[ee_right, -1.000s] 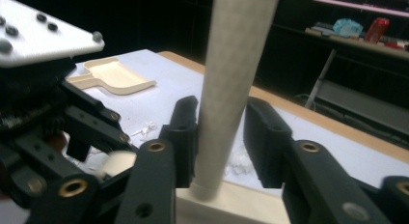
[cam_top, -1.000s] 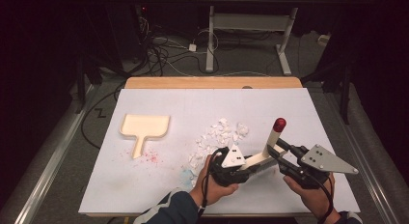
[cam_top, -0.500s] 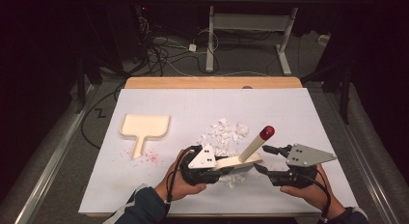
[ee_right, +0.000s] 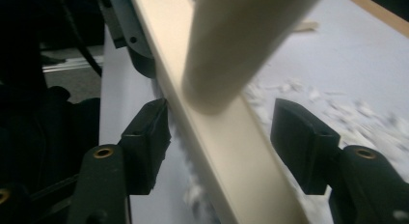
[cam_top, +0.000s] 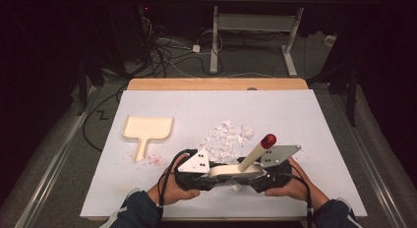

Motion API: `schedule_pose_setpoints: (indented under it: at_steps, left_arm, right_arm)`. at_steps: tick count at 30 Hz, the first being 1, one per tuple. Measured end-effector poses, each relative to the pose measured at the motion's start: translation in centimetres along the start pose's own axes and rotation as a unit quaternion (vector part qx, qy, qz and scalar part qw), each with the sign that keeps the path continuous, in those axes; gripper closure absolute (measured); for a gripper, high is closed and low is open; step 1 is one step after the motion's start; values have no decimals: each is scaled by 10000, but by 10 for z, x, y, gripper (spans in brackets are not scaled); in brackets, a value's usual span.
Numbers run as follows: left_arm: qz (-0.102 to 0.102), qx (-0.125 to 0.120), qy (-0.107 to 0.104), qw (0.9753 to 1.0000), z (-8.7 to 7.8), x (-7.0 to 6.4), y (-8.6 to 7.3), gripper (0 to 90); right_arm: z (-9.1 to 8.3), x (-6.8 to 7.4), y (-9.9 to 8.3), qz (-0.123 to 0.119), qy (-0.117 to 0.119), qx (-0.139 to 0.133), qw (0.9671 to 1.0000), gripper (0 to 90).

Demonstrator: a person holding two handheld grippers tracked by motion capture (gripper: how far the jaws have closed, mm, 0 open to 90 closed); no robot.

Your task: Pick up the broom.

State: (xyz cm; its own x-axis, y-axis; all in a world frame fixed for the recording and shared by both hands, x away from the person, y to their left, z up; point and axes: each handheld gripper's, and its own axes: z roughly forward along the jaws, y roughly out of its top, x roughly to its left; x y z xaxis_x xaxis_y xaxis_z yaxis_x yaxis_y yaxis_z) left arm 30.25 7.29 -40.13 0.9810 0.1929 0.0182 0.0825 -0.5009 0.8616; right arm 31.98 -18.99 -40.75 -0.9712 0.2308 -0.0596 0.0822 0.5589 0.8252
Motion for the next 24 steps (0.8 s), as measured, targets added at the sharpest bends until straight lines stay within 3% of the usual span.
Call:
schedule_pose_setpoints:
  at_steps: [5, 6, 10, 16, 18, 19, 21, 22, 24]
  left_arm:
    - [-106, -85, -127, 9998, -4, 7, -4, 617]
    - [-104, -83, -137, 9998, -4, 9, -6, 597]
    - [0, 57, 137, 9999, 0, 8, -7, 525]
    - [297, 149, 654, 9973, -1, 1, -5, 359]
    - [256, 38, 929, 9953, -5, 0, -6, 305]
    - [256, 38, 929, 9953, -5, 0, -6, 236]
    - [222, -7, 1065, 9941, -9, 0, -8, 227]
    - [276, -16, 1341, 9906, -15, -1, -13, 169]
    - [259, -21, 1394, 9899, -19, 0, -16, 161]
  right_arm:
    - [8, -5, 1, -10, 347, -187, 9992, 528]
    - [10, -4, 1, -71, 509, -159, 9986, 603]
    - [11, -2, 0, -99, 482, -52, 9988, 649]
    - [10, 7, 2, -166, 198, 86, 9996, 679]
    - [6, 7, 2, -143, 77, 133, 9998, 679]
    - [4, 6, 2, -121, -24, 140, 9998, 679]
    - [1, 6, 2, -103, -74, 144, 9998, 679]
    - [-4, 4, 2, -66, -262, 109, 9996, 678]
    - [-9, 2, 2, -6, -311, 80, 9995, 678]
